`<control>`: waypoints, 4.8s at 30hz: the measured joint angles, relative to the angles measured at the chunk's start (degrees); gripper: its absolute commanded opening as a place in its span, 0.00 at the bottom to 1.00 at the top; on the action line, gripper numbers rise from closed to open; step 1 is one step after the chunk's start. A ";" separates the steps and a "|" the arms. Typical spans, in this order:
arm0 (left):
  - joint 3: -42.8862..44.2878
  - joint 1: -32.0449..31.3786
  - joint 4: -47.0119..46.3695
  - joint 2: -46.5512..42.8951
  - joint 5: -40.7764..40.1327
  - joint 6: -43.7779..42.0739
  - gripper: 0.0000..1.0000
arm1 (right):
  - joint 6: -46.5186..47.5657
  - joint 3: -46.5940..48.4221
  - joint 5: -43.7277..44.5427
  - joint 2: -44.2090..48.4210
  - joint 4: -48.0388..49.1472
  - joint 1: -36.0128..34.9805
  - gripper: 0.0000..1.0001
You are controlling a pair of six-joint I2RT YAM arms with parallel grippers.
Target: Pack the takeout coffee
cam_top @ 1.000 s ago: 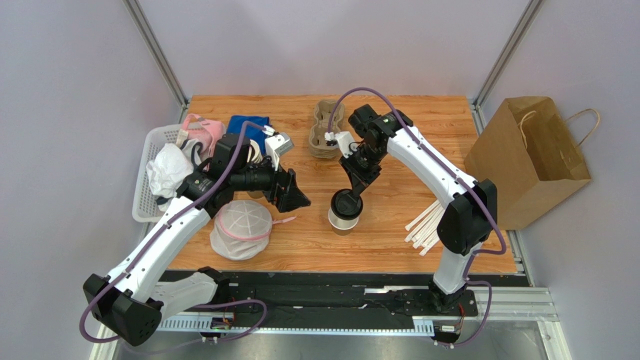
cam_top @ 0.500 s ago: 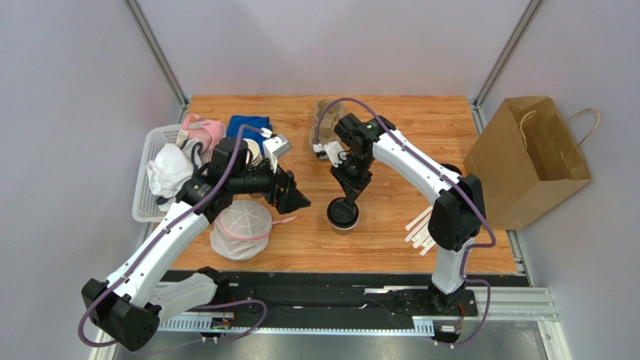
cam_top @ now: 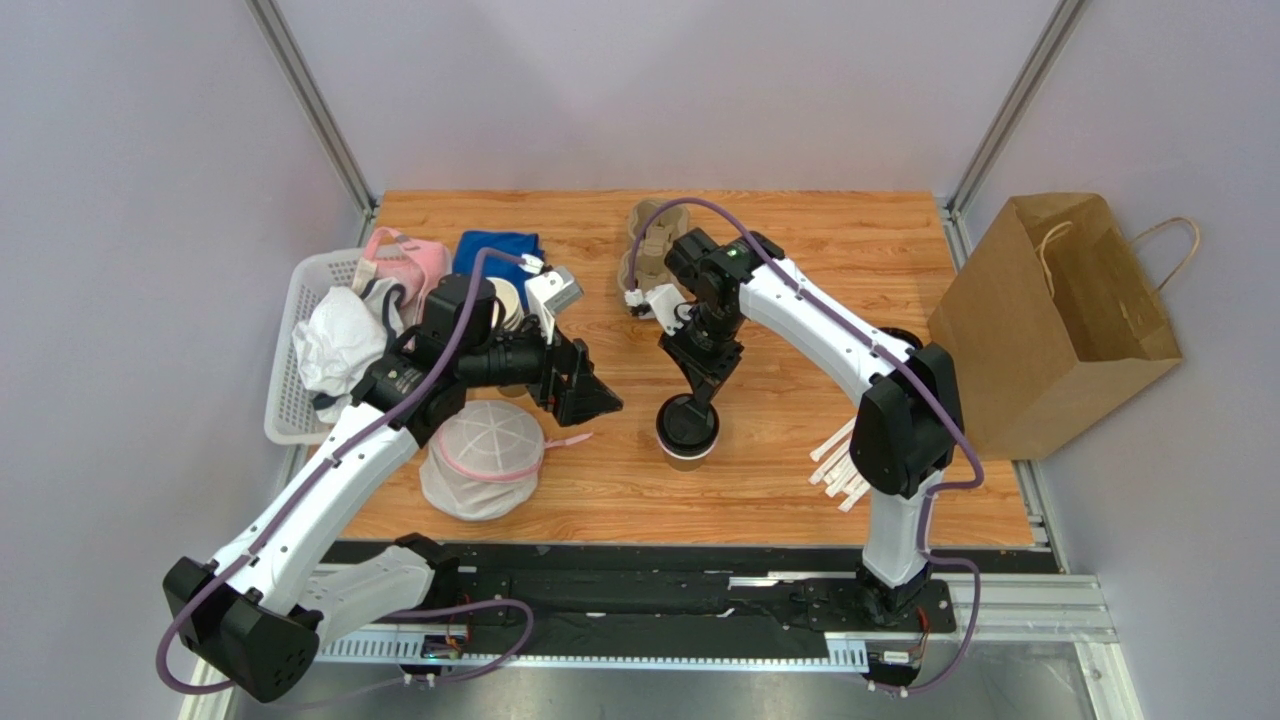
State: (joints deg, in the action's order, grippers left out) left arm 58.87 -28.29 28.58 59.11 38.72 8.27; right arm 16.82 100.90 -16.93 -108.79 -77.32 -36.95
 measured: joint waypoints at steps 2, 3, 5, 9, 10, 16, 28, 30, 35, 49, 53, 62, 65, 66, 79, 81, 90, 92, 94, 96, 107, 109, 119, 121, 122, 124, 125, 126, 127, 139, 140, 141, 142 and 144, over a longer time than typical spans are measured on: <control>0.00 0.00 -0.33 0.00 0.04 0.39 0.99 | 0.04 0.04 -0.02 -0.02 -0.02 0.00 0.00; -0.02 0.00 -0.55 0.00 0.02 0.59 0.99 | 0.09 0.15 -0.04 -0.11 -0.02 0.00 0.00; -0.02 0.00 -0.79 0.00 0.02 0.74 0.99 | 0.20 0.55 -0.13 -0.44 0.00 0.00 0.00; -0.11 0.00 -1.05 0.00 0.04 0.85 0.99 | 0.24 0.68 -0.28 -0.83 -0.02 0.00 0.00; -0.13 0.00 -1.05 0.00 0.04 0.87 0.99 | 0.28 0.68 -0.33 -0.83 -0.02 0.00 0.00; -0.46 0.00 -1.14 0.00 0.04 1.05 0.99 | 0.63 0.68 -0.63 -0.83 -0.02 0.00 0.00; -0.46 0.00 -1.16 0.02 0.04 1.49 0.99 | 1.18 0.59 -1.18 -0.81 -0.02 0.00 0.00; -0.46 0.00 -1.22 0.04 0.04 1.66 0.99 | 1.27 0.26 -1.25 -0.72 -0.04 0.00 0.00; -0.46 0.00 -1.42 0.39 0.07 1.86 0.99 | 1.33 -0.26 -1.29 -0.50 -0.02 0.00 0.00; -0.46 0.00 -1.42 0.70 0.07 1.88 0.99 | 1.51 -0.74 -1.22 -0.42 -0.02 0.00 0.14; -0.46 0.00 -1.40 0.70 0.04 1.88 0.99 | 1.57 -0.74 -1.46 -0.42 -0.02 0.00 0.23; -0.46 0.00 -1.40 0.92 0.00 1.90 0.99 | 1.70 -0.50 -1.64 -0.76 -0.04 0.00 0.42; -0.46 0.00 -1.38 0.96 0.07 1.86 0.99 | 2.05 0.37 -1.95 -0.83 -0.15 0.22 0.51; -0.46 0.00 -1.33 0.96 0.20 1.81 0.99 | 2.16 0.85 -2.27 -0.83 -0.17 0.42 0.52; 2.69 -0.13 -4.68 1.42 6.45 4.92 0.90 | 4.76 1.07 -20.98 10.86 0.50 14.38 0.27; 2.69 -1.16 -6.73 2.62 8.46 7.72 0.77 | 2.40 -3.56 -25.83 14.97 1.27 15.39 0.24; -2.99 -11.04 -17.66 14.23 11.50 20.41 0.12 | -16.20 -29.18 -40.65 23.26 14.69 15.23 0.00; -3.02 -11.45 -19.32 17.79 12.26 21.88 0.04 | -18.36 -30.45 -41.75 22.47 16.68 15.26 0.00; -2.99 -11.50 -21.00 21.68 13.25 23.17 0.01 | -19.87 -31.34 -42.88 21.51 18.93 15.26 0.00; -2.97 -11.47 -22.40 25.33 14.08 24.35 0.00 | -20.57 -32.46 -43.67 20.63 20.72 15.28 0.00; -0.96 -11.32 -25.20 34.73 16.68 26.36 0.00 | -21.33 -33.79 -44.15 13.99 24.70 15.41 0.00; -0.96 -11.17 -25.24 35.56 16.90 26.49 0.00 | -21.33 -33.92 -44.26 12.52 25.11 15.56 0.00; -0.94 -8.74 -26.47 41.11 18.60 27.06 0.00 | -21.29 -35.28 -45.53 6.91 26.05 15.98 0.00; -0.59 -8.63 -26.53 41.57 19.34 26.95 0.00 | -21.29 -35.26 -46.45 6.16 26.05 16.13 0.00; -0.48 -8.61 -26.53 41.72 19.50 26.88 0.00 | -21.29 -35.26 -46.88 5.84 25.97 16.28 0.00; -0.37 -8.37 -26.75 42.27 20.00 26.84 0.00 | -21.29 -35.23 -47.76 5.20 25.73 16.59 0.00; -0.37 -8.11 -27.08 42.64 20.55 26.93 0.00 | -21.29 -35.23 -48.26 4.81 25.70 16.83 0.00; -0.31 -7.72 -27.50 43.17 21.38 27.02 0.00 | -21.29 -35.23 -48.70 4.46 25.68 16.96 0.00; -0.28 -7.48 -27.89 43.58 22.05 27.15 0.00 | -21.27 -35.21 -49.00 4.22 25.66 17.07 0.00; -0.22 -6.40 -29.73 45.99 25.94 27.23 0.00 | -21.11 -34.82 -53.05 0.96 24.35 17.92 0.00; -0.24 -6.29 -29.79 46.12 26.18 27.26 0.00 | -21.11 -34.82 -53.27 0.83 24.28 17.92 0.00; -0.26 -6.16 -29.92 46.25 26.40 27.26 0.00 | -21.11 -34.80 -53.35 0.76 24.24 17.92 0.00; -0.35 -6.05 -30.18 46.42 26.82 27.28 0.00 | -21.11 -34.80 -53.42 0.70 24.22 17.92 0.00; -0.61 -5.77 -30.60 46.69 27.56 27.43 0.00 | -21.16 -34.75 -53.53 0.59 24.22 17.92 0.00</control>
State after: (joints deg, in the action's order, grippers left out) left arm 58.26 -34.06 -2.02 105.80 66.28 35.70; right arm -4.34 66.15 -70.46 -108.20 -53.10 -19.03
